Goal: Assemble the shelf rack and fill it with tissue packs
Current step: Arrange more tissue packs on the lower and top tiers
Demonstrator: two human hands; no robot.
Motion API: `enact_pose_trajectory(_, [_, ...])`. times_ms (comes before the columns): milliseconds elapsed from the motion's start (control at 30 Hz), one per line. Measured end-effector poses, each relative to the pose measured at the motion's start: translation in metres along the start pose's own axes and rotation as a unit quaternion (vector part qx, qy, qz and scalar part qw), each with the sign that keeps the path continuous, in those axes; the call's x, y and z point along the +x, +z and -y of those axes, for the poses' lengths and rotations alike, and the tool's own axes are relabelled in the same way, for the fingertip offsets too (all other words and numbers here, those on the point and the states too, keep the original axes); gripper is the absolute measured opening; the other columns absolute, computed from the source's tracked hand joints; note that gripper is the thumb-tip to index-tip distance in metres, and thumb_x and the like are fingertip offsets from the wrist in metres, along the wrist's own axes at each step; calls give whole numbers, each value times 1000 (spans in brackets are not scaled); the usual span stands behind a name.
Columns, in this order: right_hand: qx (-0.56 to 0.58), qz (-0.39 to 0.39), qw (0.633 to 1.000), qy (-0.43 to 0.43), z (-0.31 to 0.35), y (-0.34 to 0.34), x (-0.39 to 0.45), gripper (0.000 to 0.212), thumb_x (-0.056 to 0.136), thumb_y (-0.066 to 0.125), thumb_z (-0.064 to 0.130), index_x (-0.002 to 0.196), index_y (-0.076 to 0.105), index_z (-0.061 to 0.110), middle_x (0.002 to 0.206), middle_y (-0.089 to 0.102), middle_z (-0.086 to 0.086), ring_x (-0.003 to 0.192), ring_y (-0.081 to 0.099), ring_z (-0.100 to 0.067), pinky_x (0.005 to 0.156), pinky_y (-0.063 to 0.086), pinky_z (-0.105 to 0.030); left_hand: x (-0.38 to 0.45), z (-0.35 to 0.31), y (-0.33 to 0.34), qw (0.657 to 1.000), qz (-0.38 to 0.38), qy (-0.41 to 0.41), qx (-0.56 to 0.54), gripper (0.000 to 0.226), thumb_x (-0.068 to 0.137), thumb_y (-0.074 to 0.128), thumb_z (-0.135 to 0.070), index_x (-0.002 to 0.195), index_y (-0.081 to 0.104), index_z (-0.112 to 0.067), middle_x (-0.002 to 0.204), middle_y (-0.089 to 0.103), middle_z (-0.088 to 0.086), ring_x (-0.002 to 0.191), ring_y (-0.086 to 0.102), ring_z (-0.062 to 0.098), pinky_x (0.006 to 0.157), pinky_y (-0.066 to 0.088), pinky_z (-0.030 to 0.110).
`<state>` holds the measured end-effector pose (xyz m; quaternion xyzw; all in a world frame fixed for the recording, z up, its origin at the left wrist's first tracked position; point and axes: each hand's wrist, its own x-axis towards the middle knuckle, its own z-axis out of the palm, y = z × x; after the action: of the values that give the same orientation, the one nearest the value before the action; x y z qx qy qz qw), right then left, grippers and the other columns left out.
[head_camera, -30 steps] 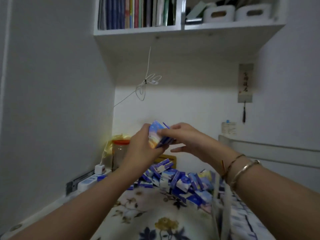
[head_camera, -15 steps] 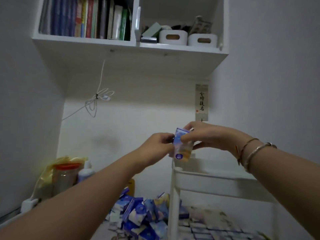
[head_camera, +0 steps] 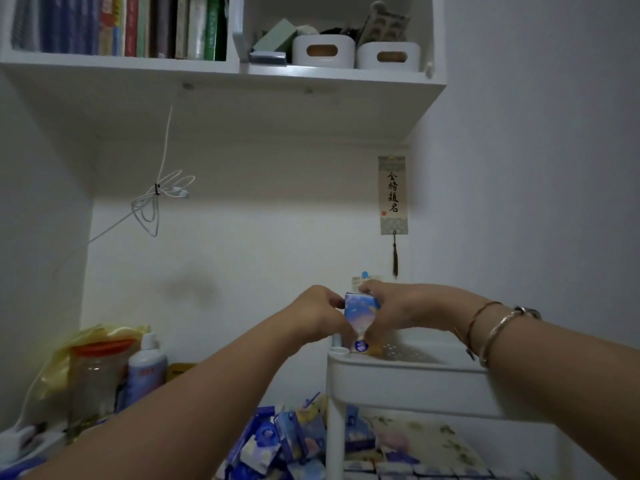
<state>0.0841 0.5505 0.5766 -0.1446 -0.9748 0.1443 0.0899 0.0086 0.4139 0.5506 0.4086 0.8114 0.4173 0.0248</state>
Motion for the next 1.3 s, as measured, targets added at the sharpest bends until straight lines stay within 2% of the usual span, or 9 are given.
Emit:
enact_pose_trajectory(233, [-79, -34, 996, -17, 4, 6, 1, 87, 80, 74, 30, 148, 23, 13, 149, 36, -7, 131, 41, -25, 109, 36, -36, -1, -3, 2, 1000, 0, -28, 2, 33, 62, 79, 1, 95, 73, 0, 87, 65, 11, 76, 54, 21, 64, 42, 26])
enact_pose_trajectory(433, [-38, -37, 999, -2, 9, -5, -14, 102, 76, 77, 27, 152, 10, 18, 149, 35, -6, 129, 42, -25, 107, 39, -36, -8, -1, -1, 999, -17, -31, -34, 31, 78, 73, -12, 108, 67, -9, 99, 58, 4, 90, 50, 17, 66, 39, 22])
enact_pose_trajectory(533, [23, -57, 998, -25, 25, -12, -32, 90, 80, 73, 17, 150, 16, 22, 147, 35, -8, 125, 43, -23, 97, 43, -30, -17, 3, -10, 996, -51, -21, -63, 41, 89, 65, -20, 127, 59, -9, 118, 61, 6, 96, 50, 14, 63, 40, 22])
enact_pose_trajectory(633, [71, -111, 989, -72, 53, -14, -54, 71, 84, 68, 15, 144, 30, 25, 140, 40, -4, 109, 47, -17, 82, 44, -24, -34, 14, -25, 993, -90, -10, -82, 39, 92, 61, -23, 129, 59, -11, 129, 59, 7, 105, 53, 16, 78, 40, 24])
enact_pose_trajectory(767, [140, -169, 961, -166, 110, 3, -72, 56, 84, 63, 12, 135, 44, 25, 136, 48, 0, 119, 53, -18, 93, 47, -31, -62, 47, -45, 984, -150, -22, -94, 31, 93, 58, -16, 123, 64, -10, 125, 62, 8, 110, 56, 18, 84, 39, 24])
enact_pose_trajectory(1000, [239, -113, 942, -206, 181, 122, -54, 50, 84, 59, 10, 130, 46, 23, 145, 40, 2, 132, 39, -12, 88, 36, -21, -117, 165, -50, 968, -185, -128, -109, 20, 93, 52, -8, 104, 69, -8, 102, 65, 9, 92, 60, 19, 74, 49, 26])
enact_pose_trajectory(1100, [285, -87, 942, -156, 186, 190, -29, 45, 83, 63, 12, 125, 49, 21, 136, 47, 0, 117, 48, -13, 83, 39, -23, -140, 218, -45, 961, -210, -154, -90, 18, 92, 52, -7, 86, 68, -11, 80, 63, 12, 69, 55, 17, 60, 42, 20])
enact_pose_trajectory(1167, [309, -79, 939, -131, 186, 228, -15, 41, 84, 62, 10, 123, 50, 18, 131, 51, -1, 106, 49, -12, 79, 39, -22, -149, 248, -42, 953, -234, -182, -64, 21, 91, 52, -6, 95, 72, -8, 70, 61, 5, 60, 52, 12, 51, 38, 15])
enact_pose_trajectory(1300, [352, -57, 931, -72, 182, 294, 8, 35, 87, 56, 4, 118, 50, 20, 130, 47, 1, 93, 55, -12, 59, 42, -18, -150, 299, -35, 928, -273, -249, -54, 26, 89, 52, -5, 110, 67, -9, 103, 65, 7, 75, 57, 14, 70, 49, 26])
